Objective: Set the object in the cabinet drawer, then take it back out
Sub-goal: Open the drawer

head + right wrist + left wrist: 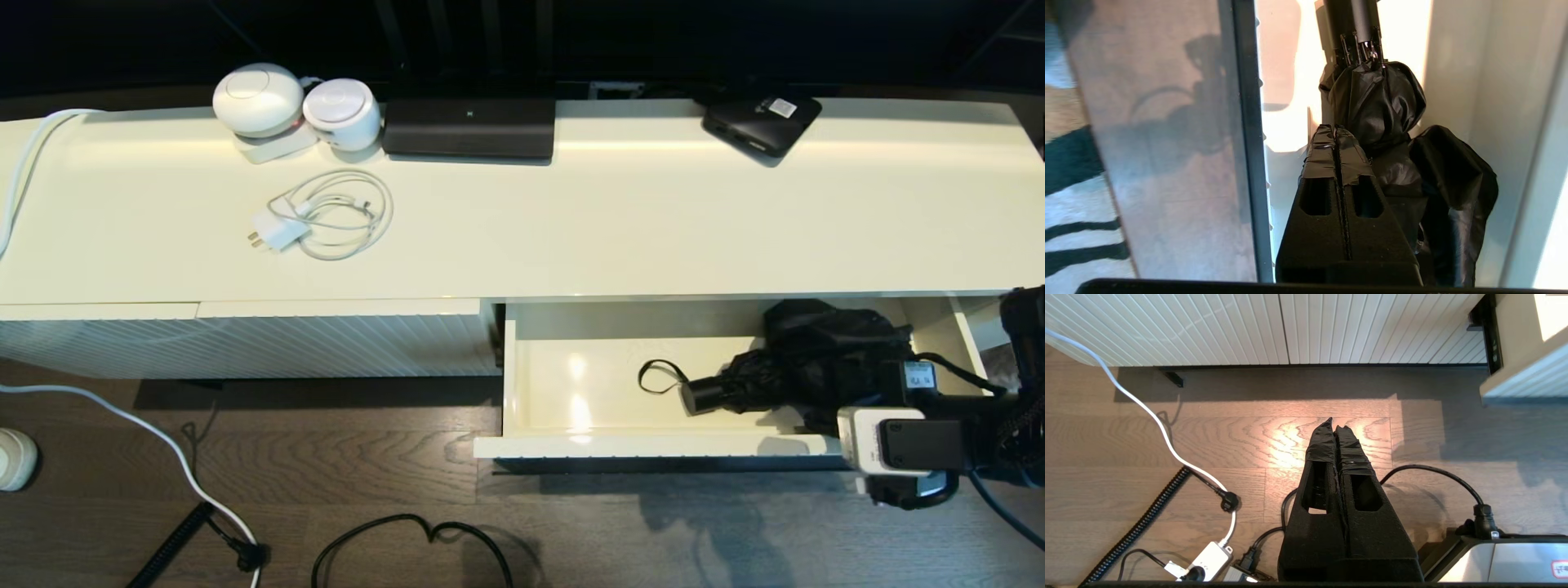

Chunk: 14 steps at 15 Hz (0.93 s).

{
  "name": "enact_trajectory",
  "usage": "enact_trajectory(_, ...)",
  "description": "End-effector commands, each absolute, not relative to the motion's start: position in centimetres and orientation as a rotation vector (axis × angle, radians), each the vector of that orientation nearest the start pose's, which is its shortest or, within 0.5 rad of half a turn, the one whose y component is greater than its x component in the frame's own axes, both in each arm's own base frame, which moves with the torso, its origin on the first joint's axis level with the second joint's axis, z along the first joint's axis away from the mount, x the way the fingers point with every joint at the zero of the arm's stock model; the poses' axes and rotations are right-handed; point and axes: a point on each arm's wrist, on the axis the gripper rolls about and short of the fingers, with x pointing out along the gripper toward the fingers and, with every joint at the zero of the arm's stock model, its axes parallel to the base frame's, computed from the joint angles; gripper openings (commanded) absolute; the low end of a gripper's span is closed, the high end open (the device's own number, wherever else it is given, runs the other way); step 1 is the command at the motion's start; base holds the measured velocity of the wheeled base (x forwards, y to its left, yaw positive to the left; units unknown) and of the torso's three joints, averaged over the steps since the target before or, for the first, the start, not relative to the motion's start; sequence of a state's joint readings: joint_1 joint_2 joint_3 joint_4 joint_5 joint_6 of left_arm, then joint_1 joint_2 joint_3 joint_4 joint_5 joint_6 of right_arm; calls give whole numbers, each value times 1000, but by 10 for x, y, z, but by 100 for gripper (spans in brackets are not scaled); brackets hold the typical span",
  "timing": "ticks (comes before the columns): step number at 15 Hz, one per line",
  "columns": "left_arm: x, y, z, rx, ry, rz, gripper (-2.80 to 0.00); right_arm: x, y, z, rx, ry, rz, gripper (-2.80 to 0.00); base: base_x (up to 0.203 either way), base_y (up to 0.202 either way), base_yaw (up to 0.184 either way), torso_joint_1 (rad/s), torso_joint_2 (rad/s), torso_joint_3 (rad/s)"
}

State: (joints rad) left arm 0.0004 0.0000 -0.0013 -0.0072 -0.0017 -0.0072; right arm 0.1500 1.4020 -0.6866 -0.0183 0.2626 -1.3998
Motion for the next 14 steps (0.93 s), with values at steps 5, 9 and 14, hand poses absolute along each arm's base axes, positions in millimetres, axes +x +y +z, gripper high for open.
enact_trajectory(5,-23,0,77,-8,-9,-2,-280,179,34,143,-1261,386,889,-280,0,0,0,0,0,0)
enact_trajectory(9,-23,0,77,-8,-9,-2,-280,166,32,131,-1251,424,918,-280,0,0,0,0,0,0)
enact_trajectory(14,-23,0,77,-8,-9,-1,-280,162,32,130,-1253,424,924,-280,0,0,0,0,0,0)
